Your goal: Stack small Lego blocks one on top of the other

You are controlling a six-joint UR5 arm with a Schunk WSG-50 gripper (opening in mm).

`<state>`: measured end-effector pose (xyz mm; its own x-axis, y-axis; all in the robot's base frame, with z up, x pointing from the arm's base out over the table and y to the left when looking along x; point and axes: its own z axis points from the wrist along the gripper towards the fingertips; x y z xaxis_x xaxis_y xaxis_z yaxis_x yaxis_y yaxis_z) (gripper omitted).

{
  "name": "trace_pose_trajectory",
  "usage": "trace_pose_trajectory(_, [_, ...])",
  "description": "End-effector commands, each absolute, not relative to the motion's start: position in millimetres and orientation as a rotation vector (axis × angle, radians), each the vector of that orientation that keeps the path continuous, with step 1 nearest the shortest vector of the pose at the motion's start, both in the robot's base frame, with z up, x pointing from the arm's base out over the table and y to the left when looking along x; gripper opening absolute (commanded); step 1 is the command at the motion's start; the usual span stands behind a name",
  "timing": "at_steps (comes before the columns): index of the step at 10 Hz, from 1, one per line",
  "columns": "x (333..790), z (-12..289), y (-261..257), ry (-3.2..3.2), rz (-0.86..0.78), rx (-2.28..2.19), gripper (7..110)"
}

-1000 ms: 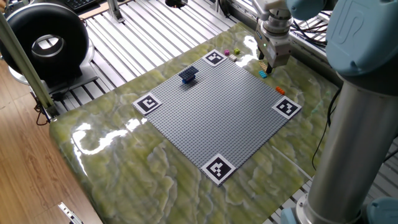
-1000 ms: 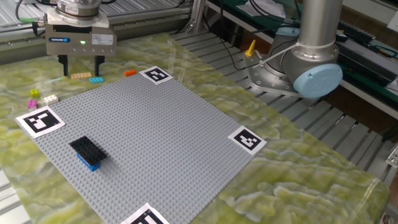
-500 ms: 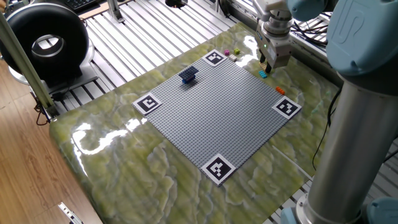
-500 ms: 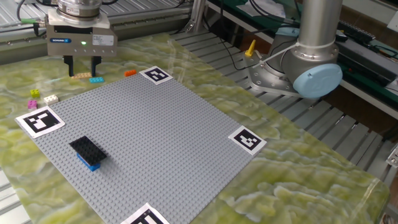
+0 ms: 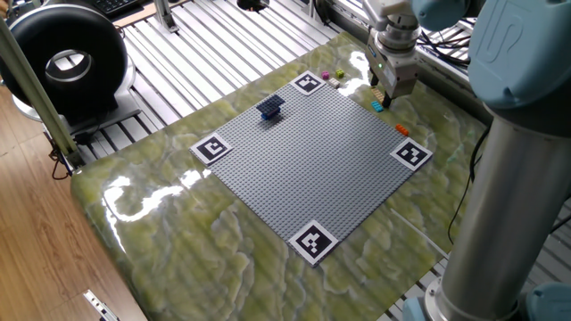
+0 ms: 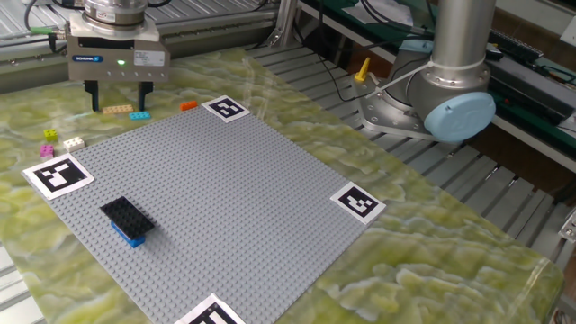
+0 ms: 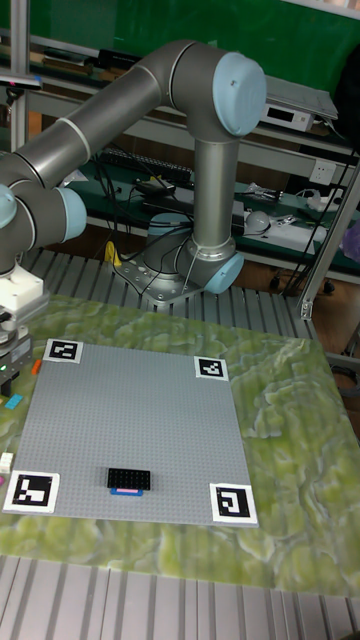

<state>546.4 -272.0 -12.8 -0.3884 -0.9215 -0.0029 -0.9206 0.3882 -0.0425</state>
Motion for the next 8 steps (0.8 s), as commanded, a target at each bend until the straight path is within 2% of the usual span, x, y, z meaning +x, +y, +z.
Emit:
trace_pose_trajectory(1, [546.5,-12.7,-272.6,2.595,-0.044,-1.713,66])
trace_pose_trajectory(4, [542.5,-13.0,-268.1,2.6,-0.005,-1.71,66])
trace_pose_trajectory(5, [542.1,-13.1,-268.8,2.603,-0.008,-1.709,44])
trace_pose_trajectory(8, [542.9,-13.1,-271.1,2.605,-0.023,-1.711,44])
